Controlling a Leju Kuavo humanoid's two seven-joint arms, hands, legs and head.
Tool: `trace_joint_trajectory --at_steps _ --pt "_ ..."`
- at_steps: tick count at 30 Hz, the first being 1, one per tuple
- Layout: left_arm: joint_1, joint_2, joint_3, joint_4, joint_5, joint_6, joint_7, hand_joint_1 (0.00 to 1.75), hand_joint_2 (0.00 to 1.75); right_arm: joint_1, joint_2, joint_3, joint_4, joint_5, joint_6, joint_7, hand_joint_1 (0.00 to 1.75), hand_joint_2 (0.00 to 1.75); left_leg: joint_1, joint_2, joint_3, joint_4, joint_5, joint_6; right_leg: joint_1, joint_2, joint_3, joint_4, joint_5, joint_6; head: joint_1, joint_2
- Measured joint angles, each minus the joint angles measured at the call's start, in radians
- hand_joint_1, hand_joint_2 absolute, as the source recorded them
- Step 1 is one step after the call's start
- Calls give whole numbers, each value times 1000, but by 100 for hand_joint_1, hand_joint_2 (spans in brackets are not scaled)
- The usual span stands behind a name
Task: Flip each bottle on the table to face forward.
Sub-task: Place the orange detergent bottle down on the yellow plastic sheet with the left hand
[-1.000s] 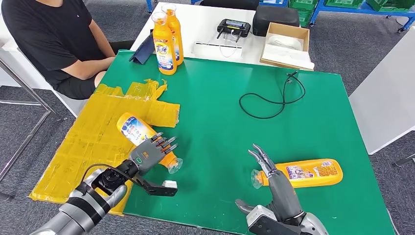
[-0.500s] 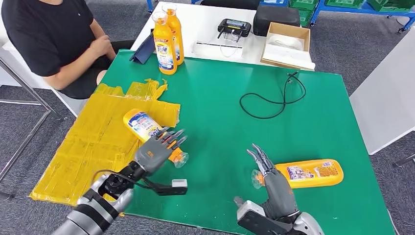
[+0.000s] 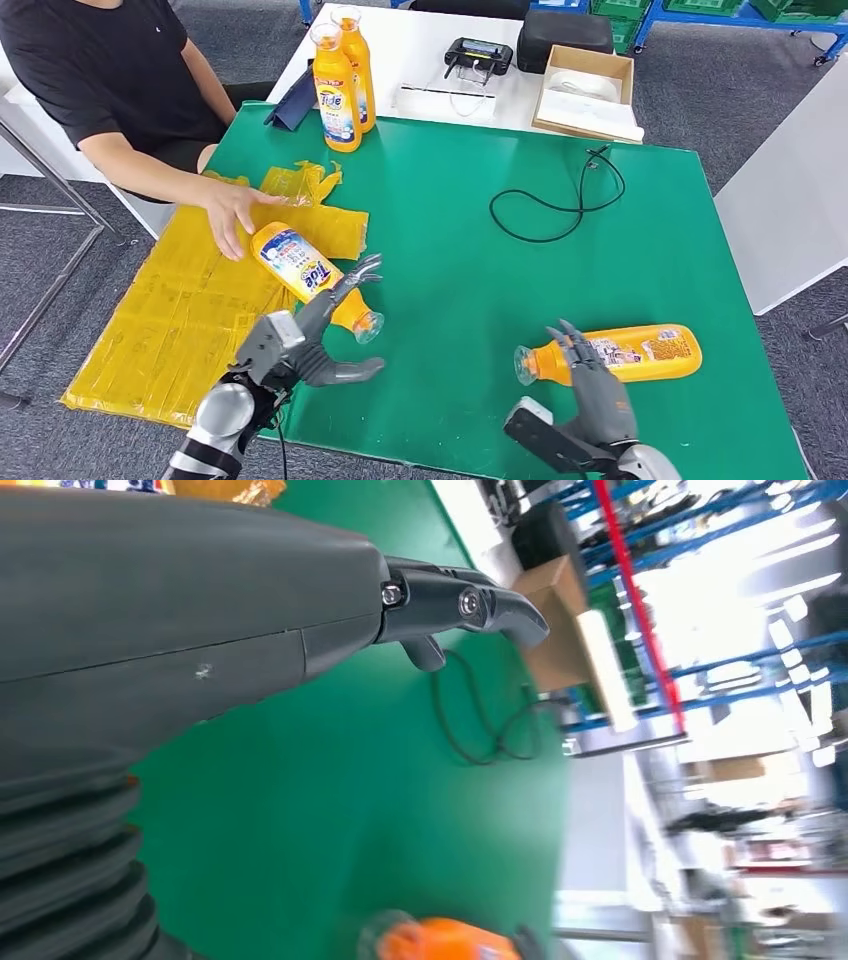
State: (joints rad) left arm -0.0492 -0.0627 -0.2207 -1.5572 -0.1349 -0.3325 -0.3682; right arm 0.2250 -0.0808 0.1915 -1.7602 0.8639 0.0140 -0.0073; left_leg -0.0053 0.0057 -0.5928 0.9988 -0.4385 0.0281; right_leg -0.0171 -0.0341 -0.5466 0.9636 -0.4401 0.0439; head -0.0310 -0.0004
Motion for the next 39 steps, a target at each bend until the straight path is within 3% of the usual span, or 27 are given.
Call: trace_joint_trajectory --at_steps 8,25,39 --pt "52 -3 13 -60 60 -15 0 0 0 -33 2 -148 35 78 16 -21 0 175 0 -1 0 0 0 0 0 0 0 0 0 0 0 0" --pt "76 -3 21 -76 70 -13 -11 0 0 -63 6 -229 48 145 21 -35 0 175 0 -1 0 0 0 0 0 0 0 0 0 0 0 0" --pt "63 -3 36 -76 123 -35 -24 0 0 -112 -81 -274 145 182 74 -81 0 175 -1 -1 0 0 0 0 0 0 0 0 0 0 0 0"
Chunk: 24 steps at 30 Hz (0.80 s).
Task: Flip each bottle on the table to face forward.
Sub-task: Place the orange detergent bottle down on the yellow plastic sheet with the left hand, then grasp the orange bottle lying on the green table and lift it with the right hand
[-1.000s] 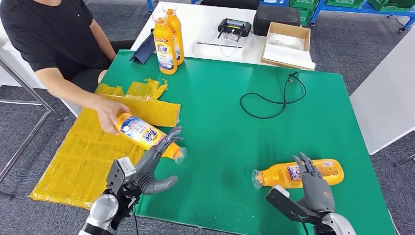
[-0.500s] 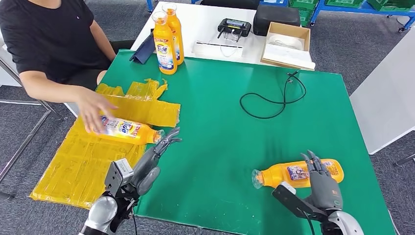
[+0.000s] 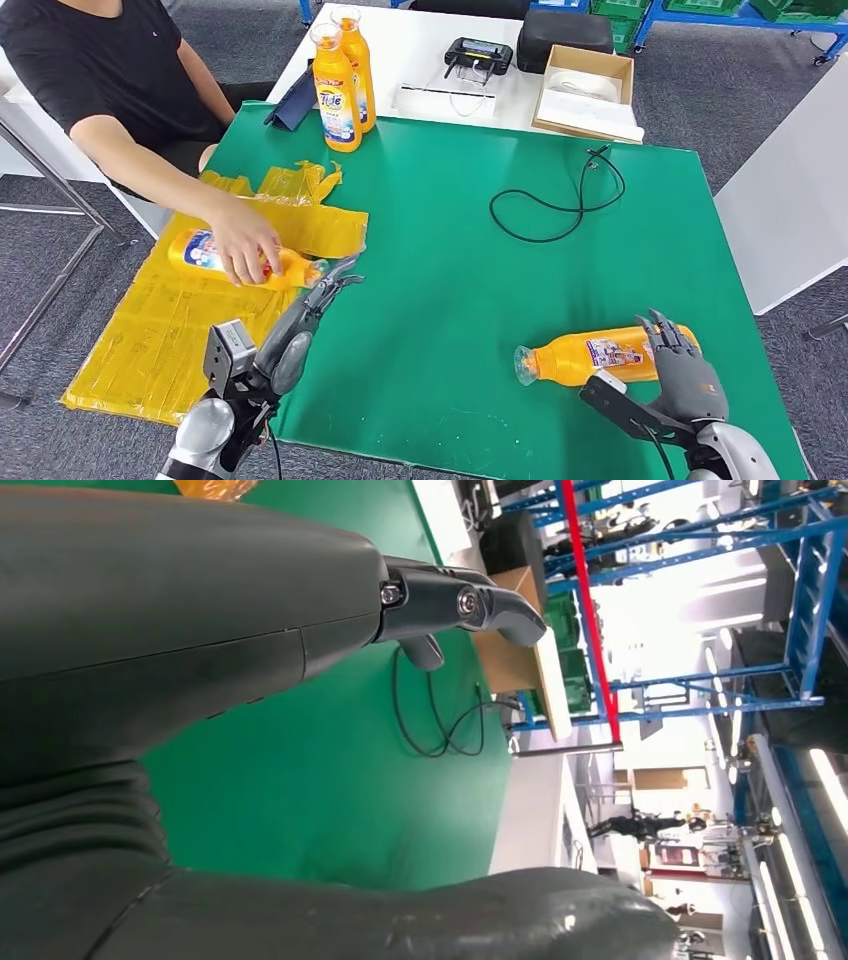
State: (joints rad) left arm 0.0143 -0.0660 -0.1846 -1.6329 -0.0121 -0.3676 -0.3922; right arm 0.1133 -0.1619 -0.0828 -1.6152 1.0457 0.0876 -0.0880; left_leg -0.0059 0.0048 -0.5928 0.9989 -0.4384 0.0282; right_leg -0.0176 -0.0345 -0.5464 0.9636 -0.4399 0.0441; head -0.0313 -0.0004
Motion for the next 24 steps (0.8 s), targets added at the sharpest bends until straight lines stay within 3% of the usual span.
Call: trace_joint_trajectory --at_steps 11,24 --pt "-41 0 0 16 39 -7 -2 0 0 -51 -113 19 86 -5 46 -28 0 175 0 -3 0 0 0 0 0 -1 0 0 0 0 0 0" --pt "-70 0 0 45 53 -21 -4 0 0 -126 -159 92 195 21 79 -20 0 175 0 -3 0 0 1 1 0 -1 1 0 0 0 0 0"
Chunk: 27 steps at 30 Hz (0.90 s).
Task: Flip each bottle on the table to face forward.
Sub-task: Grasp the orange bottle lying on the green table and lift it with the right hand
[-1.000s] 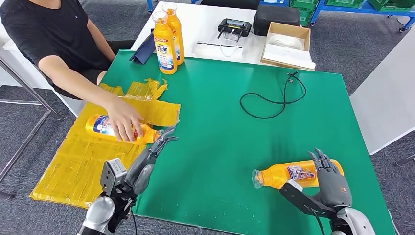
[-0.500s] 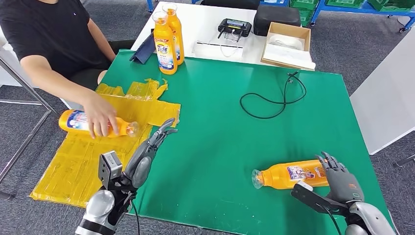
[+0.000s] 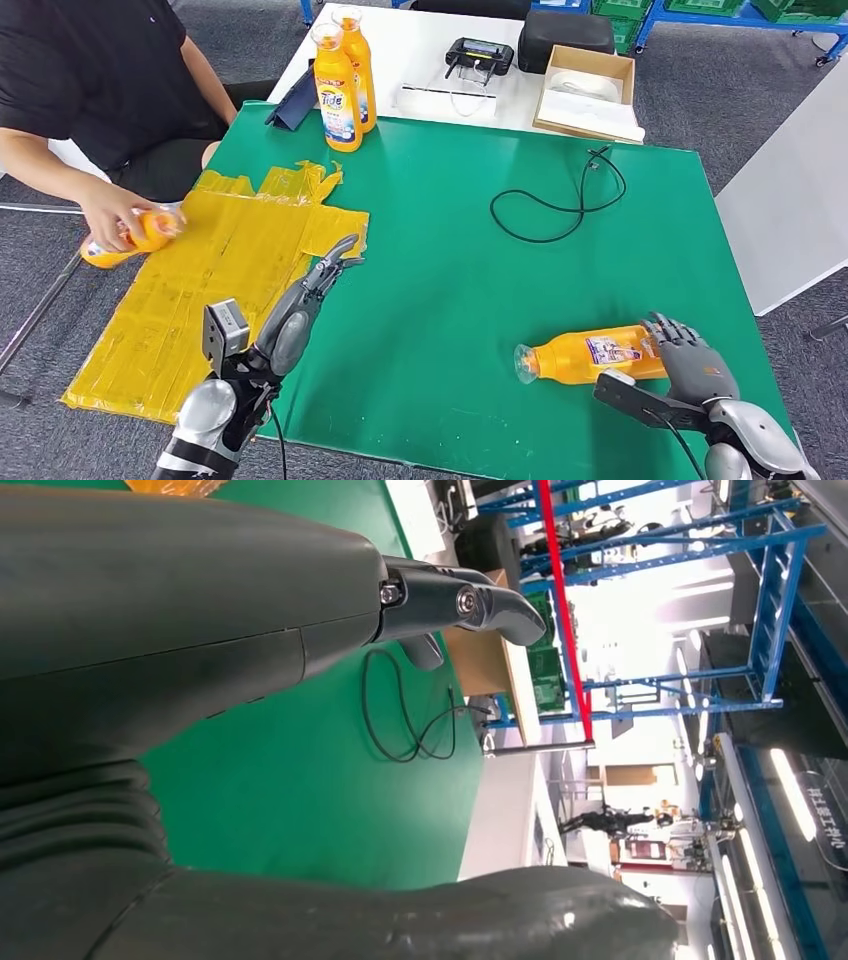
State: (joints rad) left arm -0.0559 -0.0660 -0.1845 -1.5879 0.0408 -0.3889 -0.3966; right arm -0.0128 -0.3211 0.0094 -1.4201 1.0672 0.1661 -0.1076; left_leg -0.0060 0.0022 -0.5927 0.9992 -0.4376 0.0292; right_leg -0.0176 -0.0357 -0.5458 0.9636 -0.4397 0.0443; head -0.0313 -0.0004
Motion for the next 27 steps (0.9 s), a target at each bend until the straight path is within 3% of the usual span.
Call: trace_joint_trajectory --at_steps 11,12,15,16,21,27 --pt "-39 0 0 38 0 -9 -5 0 0 -94 -23 78 132 23 20 2 0 175 0 0 1 0 0 0 0 0 1 0 0 1 0 0" --pt "-41 0 0 41 1 -10 -5 0 0 -102 -26 86 142 22 25 2 21 175 0 0 1 0 0 0 0 0 1 0 0 1 0 0" --pt "-56 0 -3 55 2 -11 -6 0 0 -130 -50 127 183 10 65 -9 152 175 0 0 4 0 0 0 0 0 2 0 0 1 0 0" --pt "-63 0 -5 62 3 -13 -8 0 0 -138 -61 144 200 1 81 -15 175 175 0 0 5 0 0 0 0 0 3 0 0 1 0 0" --pt "-94 0 -18 103 17 -19 -16 0 0 -163 -114 217 262 -42 111 -42 175 175 0 -1 8 1 0 0 0 -1 6 -1 0 1 0 0" --pt "-122 0 -33 116 39 -21 19 0 0 -190 -133 269 270 -59 136 -10 175 175 0 0 12 1 0 0 0 -1 6 -1 0 1 0 0"
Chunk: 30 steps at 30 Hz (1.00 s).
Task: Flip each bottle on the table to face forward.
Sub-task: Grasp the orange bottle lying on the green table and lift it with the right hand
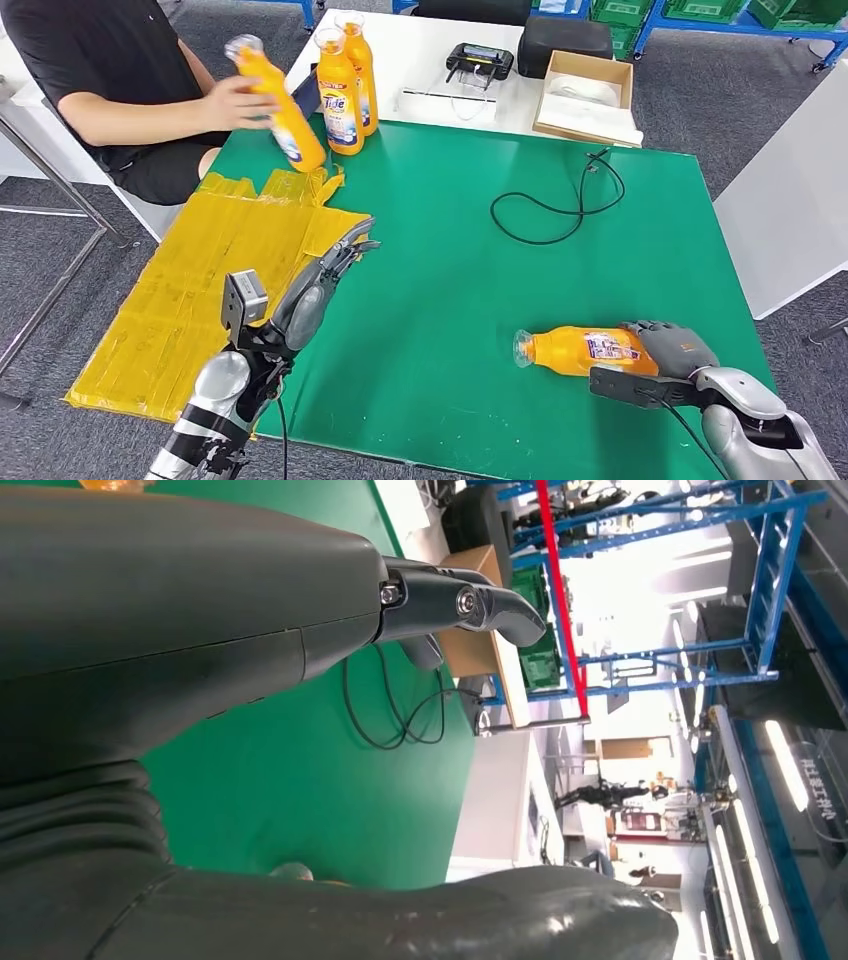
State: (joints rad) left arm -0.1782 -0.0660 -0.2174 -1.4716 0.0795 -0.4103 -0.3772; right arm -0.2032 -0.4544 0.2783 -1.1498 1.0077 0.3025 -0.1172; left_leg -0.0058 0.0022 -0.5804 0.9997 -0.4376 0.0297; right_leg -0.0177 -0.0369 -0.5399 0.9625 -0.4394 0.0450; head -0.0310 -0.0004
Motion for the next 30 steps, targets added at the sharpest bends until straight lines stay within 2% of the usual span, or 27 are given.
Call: trace_joint_trajectory --at_steps 8,10,13,15,18,20,25,30 --pt "-3 0 -16 15 14 11 -15 0 0 10 -26 16 -1 -96 5 16 175 175 0 0 1 0 0 0 0 0 1 0 0 0 0 0" --pt "-1 0 -17 19 14 9 -17 0 0 20 -21 8 -3 -159 5 21 175 175 0 0 1 0 0 0 0 0 1 0 0 0 0 0" --pt "3 0 -23 25 23 1 -13 0 0 47 1 -19 -20 -339 5 26 175 175 1 0 1 0 0 0 1 0 4 -1 0 0 0 0" --pt "14 0 -28 25 42 -2 4 0 0 76 40 -53 -49 -496 -8 36 175 175 1 2 1 0 -1 0 2 1 8 -1 0 0 1 0" --pt "41 -2 -33 17 52 19 54 0 0 131 152 -116 -126 -706 -38 90 175 175 2 9 3 -1 -2 -2 3 7 7 -1 0 0 0 0" --pt "56 -10 -37 5 47 51 90 0 0 170 222 -137 -185 -776 -56 116 175 175 2 10 2 -1 -2 -2 3 7 5 0 0 0 -1 0" --pt "87 -58 -37 -66 63 106 170 0 0 234 368 -150 -361 -777 -100 142 175 175 4 6 -8 -1 3 -2 4 5 -3 2 1 0 0 0" --pt "85 -88 -37 -140 86 122 220 0 0 233 441 -144 -493 -765 -106 176 175 175 2 3 -12 -1 4 -1 2 3 -6 2 2 1 0 0"
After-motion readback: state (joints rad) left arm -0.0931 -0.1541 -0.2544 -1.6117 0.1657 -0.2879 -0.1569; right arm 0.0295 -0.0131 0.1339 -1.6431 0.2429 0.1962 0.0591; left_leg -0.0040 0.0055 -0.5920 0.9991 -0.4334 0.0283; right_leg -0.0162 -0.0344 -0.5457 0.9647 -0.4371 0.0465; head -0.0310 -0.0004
